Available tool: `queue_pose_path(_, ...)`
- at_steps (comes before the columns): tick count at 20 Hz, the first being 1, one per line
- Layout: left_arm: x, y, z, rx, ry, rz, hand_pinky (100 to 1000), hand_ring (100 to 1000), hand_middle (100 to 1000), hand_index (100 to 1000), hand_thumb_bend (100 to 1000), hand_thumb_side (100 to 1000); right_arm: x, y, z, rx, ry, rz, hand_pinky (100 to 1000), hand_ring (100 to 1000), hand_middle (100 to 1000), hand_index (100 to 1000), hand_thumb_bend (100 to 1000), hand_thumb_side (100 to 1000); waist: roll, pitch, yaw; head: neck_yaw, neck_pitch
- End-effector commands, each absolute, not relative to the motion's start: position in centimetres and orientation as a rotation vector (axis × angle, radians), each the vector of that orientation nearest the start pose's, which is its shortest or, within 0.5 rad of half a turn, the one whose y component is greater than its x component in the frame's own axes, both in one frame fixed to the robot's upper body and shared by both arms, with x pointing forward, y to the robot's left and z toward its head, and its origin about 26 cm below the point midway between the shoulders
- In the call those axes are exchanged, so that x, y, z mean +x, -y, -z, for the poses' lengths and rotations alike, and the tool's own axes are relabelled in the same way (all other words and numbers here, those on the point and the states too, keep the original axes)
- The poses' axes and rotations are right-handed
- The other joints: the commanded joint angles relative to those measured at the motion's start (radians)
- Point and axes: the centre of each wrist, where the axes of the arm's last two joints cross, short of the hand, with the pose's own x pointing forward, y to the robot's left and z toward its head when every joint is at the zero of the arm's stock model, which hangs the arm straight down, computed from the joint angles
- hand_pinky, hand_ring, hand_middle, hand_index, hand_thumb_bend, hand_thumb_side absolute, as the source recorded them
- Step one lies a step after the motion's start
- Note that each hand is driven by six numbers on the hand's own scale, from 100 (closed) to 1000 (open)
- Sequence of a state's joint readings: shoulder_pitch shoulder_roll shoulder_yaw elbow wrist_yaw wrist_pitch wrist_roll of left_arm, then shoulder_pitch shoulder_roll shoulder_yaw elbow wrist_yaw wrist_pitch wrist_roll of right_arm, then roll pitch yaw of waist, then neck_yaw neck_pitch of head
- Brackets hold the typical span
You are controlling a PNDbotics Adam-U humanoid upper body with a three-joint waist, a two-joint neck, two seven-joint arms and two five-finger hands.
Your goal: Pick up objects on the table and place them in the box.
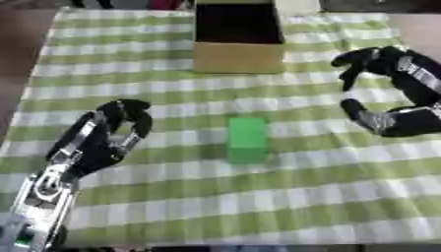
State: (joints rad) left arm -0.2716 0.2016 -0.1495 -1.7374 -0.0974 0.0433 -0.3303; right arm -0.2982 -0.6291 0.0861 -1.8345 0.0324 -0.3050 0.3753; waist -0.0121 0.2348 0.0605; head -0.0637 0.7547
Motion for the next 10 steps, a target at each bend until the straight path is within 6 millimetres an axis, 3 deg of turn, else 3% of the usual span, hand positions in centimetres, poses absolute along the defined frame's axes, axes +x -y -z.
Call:
queue_pose_path(1,32.57,-21.76,-11.64,-0.120,1.852,0.739,956,679,567,783,345,546,31.83,30.97,-19.54,-0.167,2.120,-1.223,729,849,510,852,208,270,-0.002,-0.017,-0.001,-0.001,-0.009)
queue_pose_path(10,32.52,-22.01,-11.89,-0.102,1.878,0.687,942,653,529,766,339,534,32.03,31.03,-19.48,-0.170,2.084,-1.288,739,865,602,870,227,276,-0.003,-0.021,0.005,-0.003,-0.009)
